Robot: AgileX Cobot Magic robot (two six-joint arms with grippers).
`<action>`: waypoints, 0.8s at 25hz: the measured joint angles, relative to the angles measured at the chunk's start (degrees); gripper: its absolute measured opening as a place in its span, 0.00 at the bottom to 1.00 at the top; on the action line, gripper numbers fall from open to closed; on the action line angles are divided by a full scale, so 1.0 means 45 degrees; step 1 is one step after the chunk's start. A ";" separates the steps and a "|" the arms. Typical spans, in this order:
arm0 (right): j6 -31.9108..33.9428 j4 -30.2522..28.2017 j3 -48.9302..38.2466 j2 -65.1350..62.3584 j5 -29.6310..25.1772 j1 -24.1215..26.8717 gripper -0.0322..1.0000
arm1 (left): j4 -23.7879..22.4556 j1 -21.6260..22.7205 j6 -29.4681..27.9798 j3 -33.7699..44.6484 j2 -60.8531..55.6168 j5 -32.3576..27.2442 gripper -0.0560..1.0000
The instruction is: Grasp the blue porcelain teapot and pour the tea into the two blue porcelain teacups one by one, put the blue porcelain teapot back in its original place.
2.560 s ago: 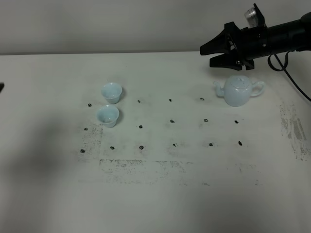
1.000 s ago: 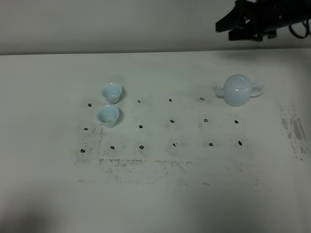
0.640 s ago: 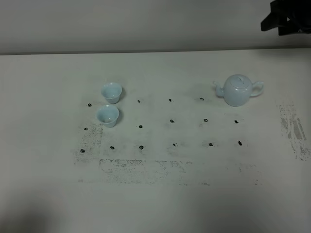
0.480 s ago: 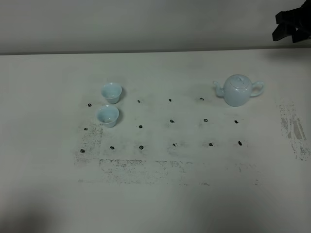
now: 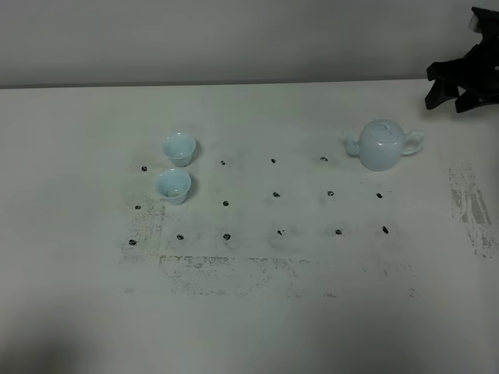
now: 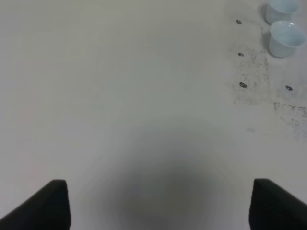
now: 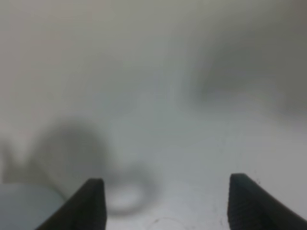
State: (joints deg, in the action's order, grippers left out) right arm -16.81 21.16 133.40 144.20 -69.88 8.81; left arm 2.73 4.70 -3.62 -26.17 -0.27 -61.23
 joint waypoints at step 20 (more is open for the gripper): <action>0.0727 -0.1000 -0.2774 -0.2496 0.0002 0.0395 0.54 | 0.0000 0.0000 0.0014 0.0000 0.0000 0.0000 0.74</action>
State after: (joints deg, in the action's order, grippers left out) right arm -13.54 16.66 120.91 132.97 -69.87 10.59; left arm 2.73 4.70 -3.56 -26.17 -0.27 -61.23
